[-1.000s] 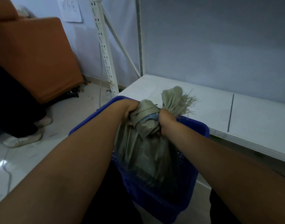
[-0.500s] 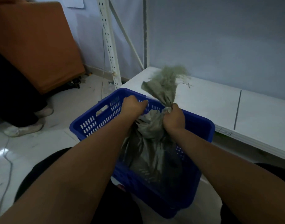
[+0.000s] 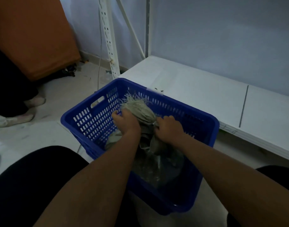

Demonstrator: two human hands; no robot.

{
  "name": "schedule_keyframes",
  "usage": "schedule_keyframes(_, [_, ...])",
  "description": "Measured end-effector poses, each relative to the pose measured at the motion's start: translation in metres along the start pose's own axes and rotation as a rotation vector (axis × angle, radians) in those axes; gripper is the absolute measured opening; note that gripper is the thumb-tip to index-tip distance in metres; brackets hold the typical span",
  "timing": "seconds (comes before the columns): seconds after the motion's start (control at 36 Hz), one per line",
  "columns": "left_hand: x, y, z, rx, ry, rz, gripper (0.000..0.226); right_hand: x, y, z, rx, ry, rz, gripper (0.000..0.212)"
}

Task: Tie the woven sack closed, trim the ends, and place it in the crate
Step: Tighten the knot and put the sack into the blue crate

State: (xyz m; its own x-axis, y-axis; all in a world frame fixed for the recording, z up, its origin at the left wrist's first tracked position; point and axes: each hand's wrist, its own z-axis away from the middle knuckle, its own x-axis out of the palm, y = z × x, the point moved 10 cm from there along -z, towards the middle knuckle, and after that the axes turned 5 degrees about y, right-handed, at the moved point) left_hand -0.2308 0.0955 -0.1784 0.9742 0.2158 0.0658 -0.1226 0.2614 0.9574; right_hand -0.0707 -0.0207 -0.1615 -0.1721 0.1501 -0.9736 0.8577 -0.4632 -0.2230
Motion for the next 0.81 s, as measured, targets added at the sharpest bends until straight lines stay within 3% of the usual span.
schedule_keyframes(0.11, [0.007, 0.026, 0.005, 0.483, -0.020, -0.559, 0.070, 0.032, 0.005, 0.004, -0.003, -0.118, -0.040, 0.067])
schedule_keyframes(0.19, [0.040, 0.021, 0.023, 0.861, -0.233, -0.915, 0.073, 0.050, 0.011, 0.007, 0.030, -0.208, -0.107, 0.091])
schedule_keyframes(0.25, [0.051, 0.000, 0.025, 0.947, -0.374, -1.089, 0.066, 0.056, 0.014, 0.011, 0.037, -0.254, -0.124, 0.099])
schedule_keyframes(0.33, [0.049, -0.033, 0.014, 0.885, -0.471, -1.260, 0.063, 0.063, 0.019, 0.016, 0.030, -0.314, -0.084, 0.099])
schedule_keyframes(0.47, [0.028, -0.076, -0.018, 0.552, -0.545, -1.338, 0.066, 0.083, 0.039, 0.026, 0.080, -0.435, -0.030, 0.102])
schedule_keyframes(0.81, [0.026, -0.116, -0.026, 0.462, -0.675, -1.572, 0.068, 0.129, 0.050, 0.025, 0.029, -0.530, 0.061, 0.086])
